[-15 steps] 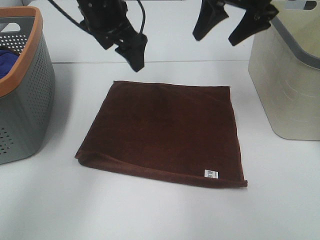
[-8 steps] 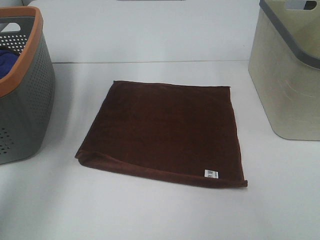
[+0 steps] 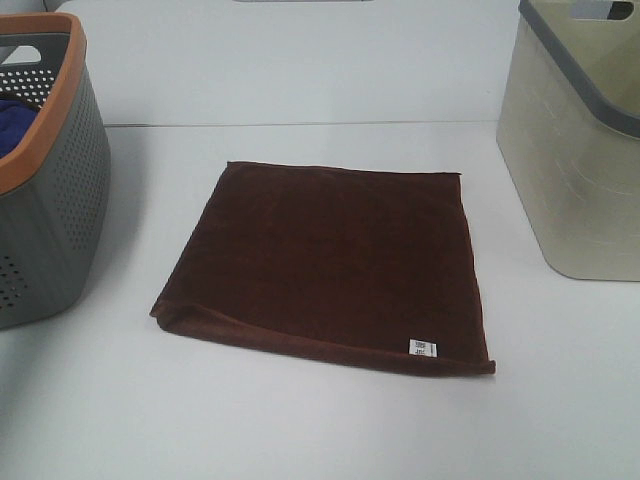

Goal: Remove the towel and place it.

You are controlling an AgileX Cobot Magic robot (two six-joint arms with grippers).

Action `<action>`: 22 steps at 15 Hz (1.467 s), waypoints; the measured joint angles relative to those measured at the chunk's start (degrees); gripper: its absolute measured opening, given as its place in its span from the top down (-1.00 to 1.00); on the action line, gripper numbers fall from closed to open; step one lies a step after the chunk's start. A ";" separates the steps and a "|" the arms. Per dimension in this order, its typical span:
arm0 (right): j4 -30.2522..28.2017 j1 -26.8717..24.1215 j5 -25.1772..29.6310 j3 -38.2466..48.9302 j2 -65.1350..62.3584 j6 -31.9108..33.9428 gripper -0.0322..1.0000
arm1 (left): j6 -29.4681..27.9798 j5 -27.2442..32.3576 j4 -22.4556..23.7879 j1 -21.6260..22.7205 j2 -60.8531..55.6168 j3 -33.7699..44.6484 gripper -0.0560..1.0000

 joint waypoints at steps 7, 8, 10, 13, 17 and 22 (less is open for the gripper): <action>-0.06 0.00 0.00 35.29 -36.61 3.04 -0.92 | 0.80 -11.06 3.50 2.01 -35.35 37.36 -0.97; -0.06 0.00 0.00 40.11 -41.94 3.04 -0.92 | 0.86 -13.81 3.67 2.01 -39.42 41.08 -0.97; -0.52 0.00 -0.29 48.70 -51.28 4.01 -0.92 | 0.92 -17.07 3.04 2.01 -47.21 49.45 -0.97; -0.69 0.00 -4.07 59.53 -66.46 3.50 -0.92 | 0.92 -17.19 2.86 1.72 -60.10 60.05 -0.97; -0.74 0.00 -2.06 65.15 -76.83 -1.32 -0.92 | 0.00 -17.48 7.91 -2.92 -67.44 64.46 -0.97; -0.74 0.00 -0.23 67.90 -90.47 -2.12 -0.92 | -3.04 -17.53 8.08 -2.92 -79.87 69.90 -0.97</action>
